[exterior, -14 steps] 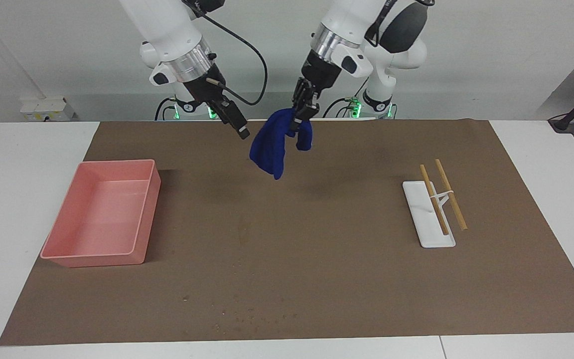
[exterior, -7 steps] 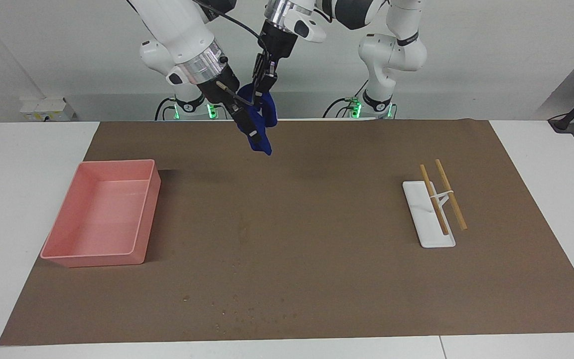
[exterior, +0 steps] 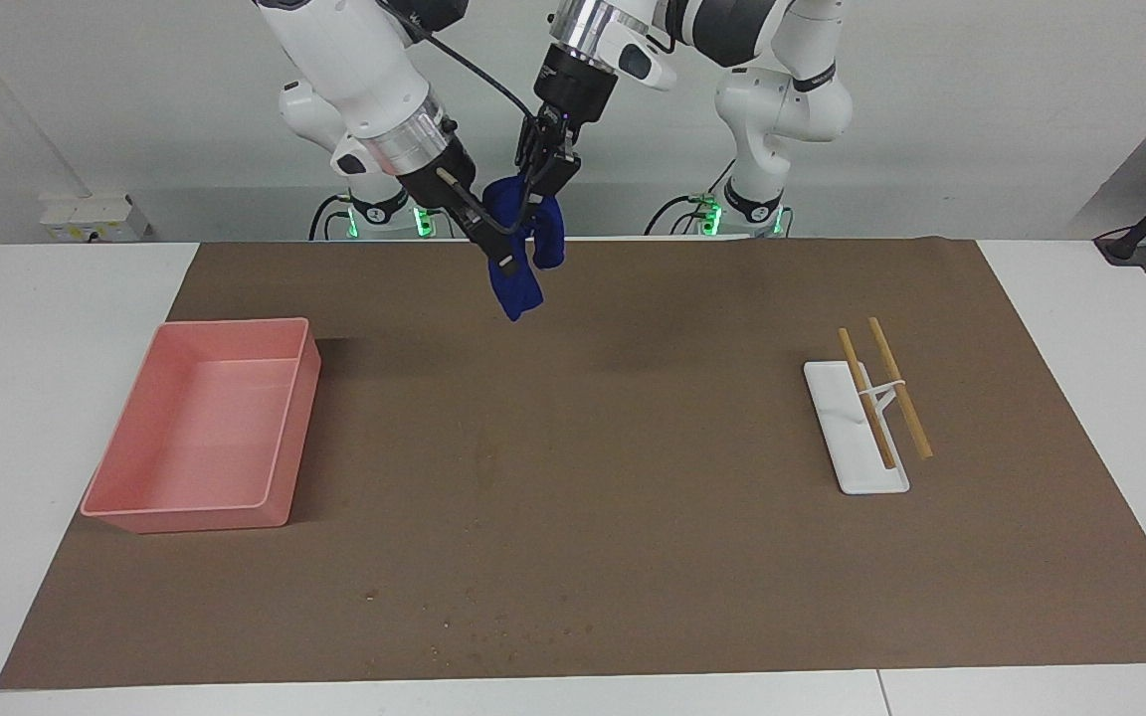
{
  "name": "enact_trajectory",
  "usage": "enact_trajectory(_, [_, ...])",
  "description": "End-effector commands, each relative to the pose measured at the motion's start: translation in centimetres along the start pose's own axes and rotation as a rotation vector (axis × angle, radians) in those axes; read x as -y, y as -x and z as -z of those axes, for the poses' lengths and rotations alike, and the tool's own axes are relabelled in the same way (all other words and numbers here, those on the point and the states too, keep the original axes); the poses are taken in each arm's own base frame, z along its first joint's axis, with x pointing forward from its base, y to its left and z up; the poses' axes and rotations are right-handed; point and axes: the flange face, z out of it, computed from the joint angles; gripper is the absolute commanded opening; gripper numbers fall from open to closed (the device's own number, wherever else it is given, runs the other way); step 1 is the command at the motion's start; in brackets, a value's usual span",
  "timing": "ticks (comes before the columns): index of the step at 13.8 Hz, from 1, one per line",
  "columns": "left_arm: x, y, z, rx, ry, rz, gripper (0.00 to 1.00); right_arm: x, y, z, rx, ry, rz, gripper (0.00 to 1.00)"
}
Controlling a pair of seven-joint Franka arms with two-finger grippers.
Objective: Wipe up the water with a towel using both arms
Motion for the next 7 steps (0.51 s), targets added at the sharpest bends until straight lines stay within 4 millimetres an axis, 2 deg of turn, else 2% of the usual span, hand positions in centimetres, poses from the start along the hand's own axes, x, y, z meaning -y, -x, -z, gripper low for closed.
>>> enact_trajectory(1, [-0.4, 0.5, 0.6, 0.021, 0.031, 0.015, 0.0, -0.1, -0.5, 2.1, 0.06, -0.013, -0.004, 0.96])
enact_trajectory(6, [-0.4, 0.5, 0.6, 0.022, 0.03, 0.017, 0.0, 0.5, 0.7, 1.0, 0.082, -0.025, -0.123, 0.95])
enact_trajectory(7, [-0.5, 0.5, 0.6, 0.021, 0.031, 0.017, 0.0, 0.5, 1.0, 1.0, 0.083, -0.024, -0.126, 0.9])
